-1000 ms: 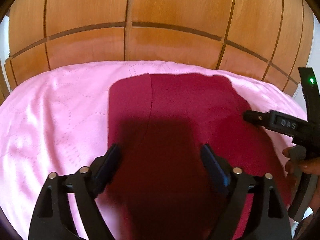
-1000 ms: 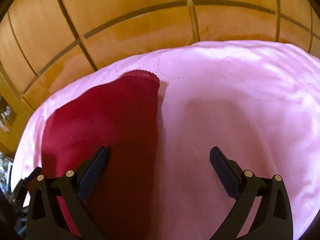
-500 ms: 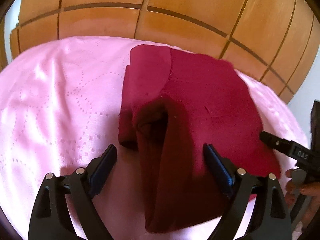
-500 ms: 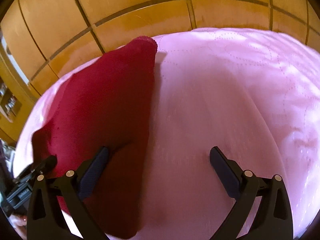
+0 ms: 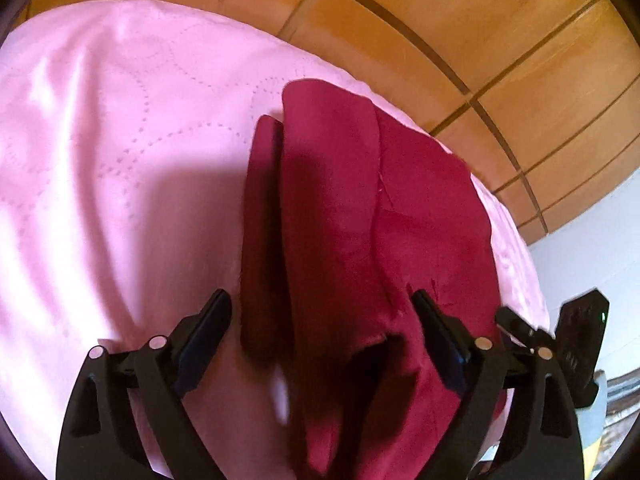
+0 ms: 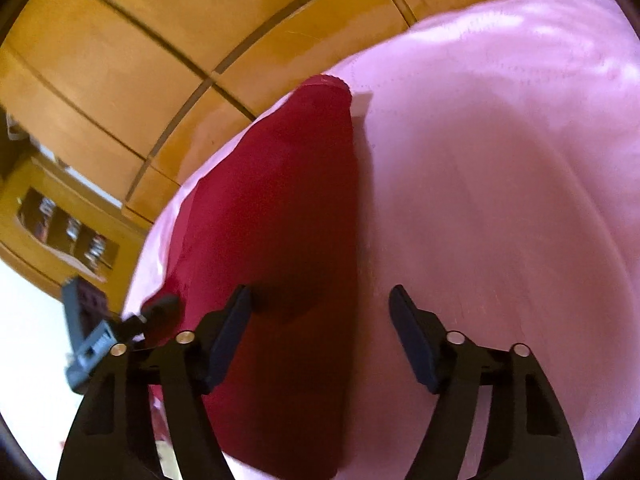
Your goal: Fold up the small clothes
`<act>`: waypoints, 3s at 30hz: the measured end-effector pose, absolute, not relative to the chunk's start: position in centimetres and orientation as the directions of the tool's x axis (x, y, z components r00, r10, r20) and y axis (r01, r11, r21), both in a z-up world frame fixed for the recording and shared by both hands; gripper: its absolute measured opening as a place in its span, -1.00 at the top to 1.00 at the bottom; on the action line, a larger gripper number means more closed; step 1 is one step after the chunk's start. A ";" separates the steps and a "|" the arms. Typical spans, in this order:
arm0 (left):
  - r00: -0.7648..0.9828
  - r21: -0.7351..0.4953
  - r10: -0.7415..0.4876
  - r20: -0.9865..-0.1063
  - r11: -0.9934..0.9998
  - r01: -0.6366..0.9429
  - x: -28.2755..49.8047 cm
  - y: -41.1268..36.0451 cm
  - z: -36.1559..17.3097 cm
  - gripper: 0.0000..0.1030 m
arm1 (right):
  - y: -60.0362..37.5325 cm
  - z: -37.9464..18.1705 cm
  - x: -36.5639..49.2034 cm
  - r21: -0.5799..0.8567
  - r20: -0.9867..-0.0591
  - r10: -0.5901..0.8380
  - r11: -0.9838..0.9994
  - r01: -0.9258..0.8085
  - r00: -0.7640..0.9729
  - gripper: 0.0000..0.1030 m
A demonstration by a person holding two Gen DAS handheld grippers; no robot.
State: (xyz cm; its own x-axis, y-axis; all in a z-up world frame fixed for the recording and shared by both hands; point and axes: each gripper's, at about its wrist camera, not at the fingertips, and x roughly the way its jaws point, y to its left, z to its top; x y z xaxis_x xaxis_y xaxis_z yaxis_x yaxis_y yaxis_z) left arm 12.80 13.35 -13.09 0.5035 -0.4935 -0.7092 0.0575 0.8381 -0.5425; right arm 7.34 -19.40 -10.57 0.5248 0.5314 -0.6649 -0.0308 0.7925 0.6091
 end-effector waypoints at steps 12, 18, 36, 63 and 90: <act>0.483 -0.514 -0.495 -0.722 0.851 0.104 13.6 11.5 -13.3 -0.41 | -18.3 -11.8 11.1 0.714 -0.603 0.633 0.700 -0.024 0.485 -0.36; 0.484 -0.463 -0.459 -0.745 0.878 0.121 13.9 10.3 -12.8 -0.56 | -18.1 -11.8 11.5 0.712 -0.593 0.639 0.701 -0.052 0.489 -0.36; 0.528 -0.353 -0.404 -0.747 0.914 0.200 13.4 8.1 -11.3 -0.01 | -17.9 -11.4 11.1 0.666 -0.607 0.608 0.740 -0.090 0.512 -0.16; 0.567 -0.146 -0.379 -0.731 0.899 0.412 10.7 -3.9 -5.9 0.19 | -23.5 -3.8 4.5 0.562 -0.501 0.490 0.811 -0.162 0.714 -0.01; 0.525 -0.028 -0.455 -0.719 0.774 0.633 18.4 -25.5 -5.1 0.17 | -41.4 -4.4 5.4 0.476 -0.468 0.180 0.876 0.076 0.865 -0.01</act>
